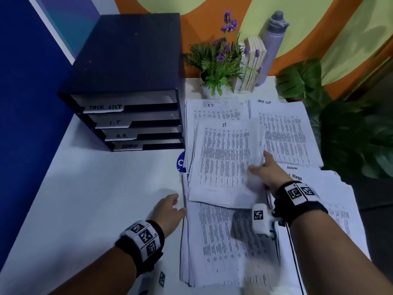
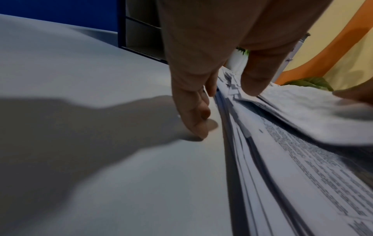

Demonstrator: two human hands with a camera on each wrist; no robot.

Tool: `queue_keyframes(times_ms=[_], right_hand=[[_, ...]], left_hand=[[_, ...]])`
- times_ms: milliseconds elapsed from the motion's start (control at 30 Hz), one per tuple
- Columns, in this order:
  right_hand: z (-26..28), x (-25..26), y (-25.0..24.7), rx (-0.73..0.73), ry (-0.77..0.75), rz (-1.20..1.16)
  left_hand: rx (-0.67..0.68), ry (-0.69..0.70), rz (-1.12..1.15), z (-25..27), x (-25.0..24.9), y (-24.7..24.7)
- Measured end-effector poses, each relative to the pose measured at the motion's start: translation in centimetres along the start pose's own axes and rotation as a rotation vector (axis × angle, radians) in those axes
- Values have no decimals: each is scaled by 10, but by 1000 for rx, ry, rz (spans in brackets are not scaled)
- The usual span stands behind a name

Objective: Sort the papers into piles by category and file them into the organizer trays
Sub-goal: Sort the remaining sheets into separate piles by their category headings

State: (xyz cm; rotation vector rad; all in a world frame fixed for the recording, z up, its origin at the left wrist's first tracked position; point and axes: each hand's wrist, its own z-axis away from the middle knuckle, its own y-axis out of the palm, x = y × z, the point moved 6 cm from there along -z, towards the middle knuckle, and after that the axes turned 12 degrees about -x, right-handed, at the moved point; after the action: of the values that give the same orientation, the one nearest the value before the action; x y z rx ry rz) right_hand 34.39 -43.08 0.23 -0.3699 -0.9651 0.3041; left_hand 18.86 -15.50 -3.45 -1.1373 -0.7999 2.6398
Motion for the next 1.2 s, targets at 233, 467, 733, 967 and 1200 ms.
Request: queue_keyframes(times_ms=[233, 467, 733, 967, 1200], right_hand=[[-5, 24, 3, -173, -197, 87], [-7, 46, 16, -331, -466, 44], [58, -18, 27, -279, -261, 446], [82, -61, 43, -277, -88, 570], [116, -67, 70, -161, -63, 603]], left_hand=[[31, -12, -8, 0, 2, 6], [6, -36, -3, 4, -2, 6], [49, -109, 46, 13, -7, 11], [131, -149, 128, 10, -1, 19], [42, -145, 37, -1, 45, 1]])
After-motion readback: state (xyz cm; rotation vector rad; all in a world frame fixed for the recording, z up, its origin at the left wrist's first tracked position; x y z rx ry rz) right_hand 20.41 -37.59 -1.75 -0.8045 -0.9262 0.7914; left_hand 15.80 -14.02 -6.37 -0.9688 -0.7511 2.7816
